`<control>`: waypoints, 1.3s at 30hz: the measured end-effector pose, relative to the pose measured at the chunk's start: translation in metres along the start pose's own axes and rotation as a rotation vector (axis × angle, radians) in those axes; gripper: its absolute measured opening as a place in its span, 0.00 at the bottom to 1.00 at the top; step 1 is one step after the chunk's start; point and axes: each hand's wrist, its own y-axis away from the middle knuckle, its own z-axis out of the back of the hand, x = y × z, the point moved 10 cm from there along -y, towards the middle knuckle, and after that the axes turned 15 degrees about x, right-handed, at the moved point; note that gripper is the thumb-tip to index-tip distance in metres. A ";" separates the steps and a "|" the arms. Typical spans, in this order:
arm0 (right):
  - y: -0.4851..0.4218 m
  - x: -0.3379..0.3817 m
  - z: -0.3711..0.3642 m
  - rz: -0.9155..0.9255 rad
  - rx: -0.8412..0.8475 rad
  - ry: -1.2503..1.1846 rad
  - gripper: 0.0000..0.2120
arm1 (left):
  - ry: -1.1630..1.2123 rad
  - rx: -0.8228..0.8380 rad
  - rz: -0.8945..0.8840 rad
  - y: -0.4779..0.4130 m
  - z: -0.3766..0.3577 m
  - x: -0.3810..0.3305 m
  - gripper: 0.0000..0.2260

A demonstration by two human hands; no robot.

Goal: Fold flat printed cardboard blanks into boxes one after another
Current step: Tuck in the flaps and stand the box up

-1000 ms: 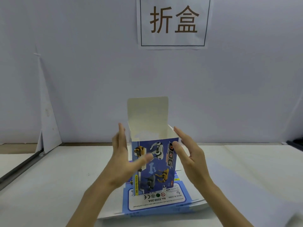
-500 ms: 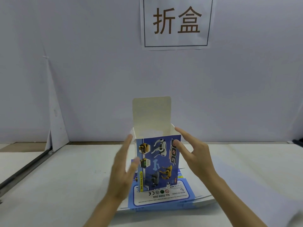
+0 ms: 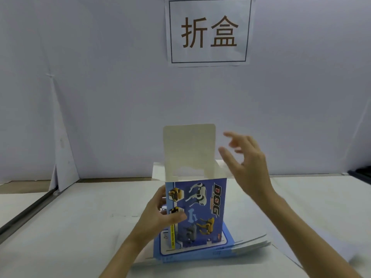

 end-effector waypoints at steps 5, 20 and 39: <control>-0.077 0.006 -0.038 -0.120 0.441 -0.081 0.14 | 0.002 0.033 0.043 -0.001 -0.005 0.008 0.29; -0.011 -0.141 -0.170 -0.882 1.415 -0.291 0.16 | 0.012 0.047 0.106 0.002 -0.007 0.025 0.34; -0.092 -0.006 -0.062 -0.158 0.531 -0.460 0.15 | 0.036 0.019 0.128 0.003 -0.009 0.020 0.35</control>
